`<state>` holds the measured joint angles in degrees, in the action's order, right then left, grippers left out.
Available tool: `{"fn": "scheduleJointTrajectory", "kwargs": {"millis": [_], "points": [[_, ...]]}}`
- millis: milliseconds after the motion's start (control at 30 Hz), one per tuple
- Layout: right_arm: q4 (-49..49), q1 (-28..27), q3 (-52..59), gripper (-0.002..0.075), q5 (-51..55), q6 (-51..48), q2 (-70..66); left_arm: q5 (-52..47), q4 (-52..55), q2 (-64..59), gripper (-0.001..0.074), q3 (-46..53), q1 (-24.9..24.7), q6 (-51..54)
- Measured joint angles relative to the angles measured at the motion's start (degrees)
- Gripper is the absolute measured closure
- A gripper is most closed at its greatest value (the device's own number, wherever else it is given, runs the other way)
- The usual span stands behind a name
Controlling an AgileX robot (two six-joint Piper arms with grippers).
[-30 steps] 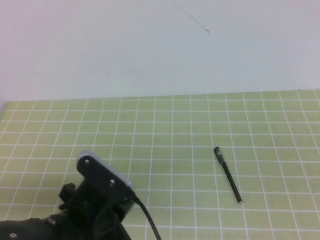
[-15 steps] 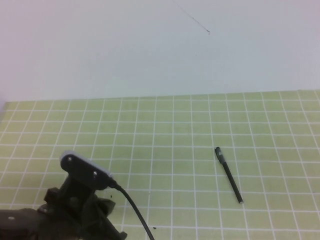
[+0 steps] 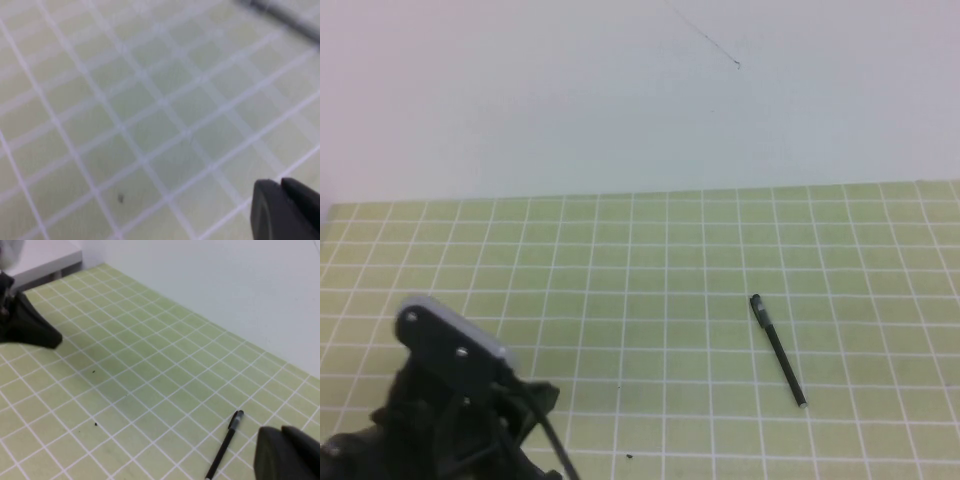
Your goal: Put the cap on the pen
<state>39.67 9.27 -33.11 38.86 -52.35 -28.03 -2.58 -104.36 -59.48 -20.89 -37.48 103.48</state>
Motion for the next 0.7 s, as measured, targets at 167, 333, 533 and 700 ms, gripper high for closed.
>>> {"fn": "scheduleJointTrajectory", "kwargs": {"millis": [167, 333, 533, 700], "points": [[0.3, 0.0, 0.0, 0.0729, 0.0, 0.0, 0.1, -0.8, 0.0, 10.0, 0.0734, 0.0, 0.0, 0.0], [-0.7, -1.1, 0.0, 0.0729, -0.3, -0.1, 0.8, -1.6, 0.6, 18.8, 0.0734, 0.0, 0.0, 0.0], [-15.5, -1.2, 2.3, 0.0729, -4.4, 0.0, 1.0, -1.6, 1.1, 26.4, 0.0735, 0.1, 0.0, 0.0], [-33.6, -1.2, 8.8, 0.0729, -11.2, 0.0, 3.3, -2.0, 1.6, 29.2, 0.0735, 2.5, 0.0, 0.0]]}}
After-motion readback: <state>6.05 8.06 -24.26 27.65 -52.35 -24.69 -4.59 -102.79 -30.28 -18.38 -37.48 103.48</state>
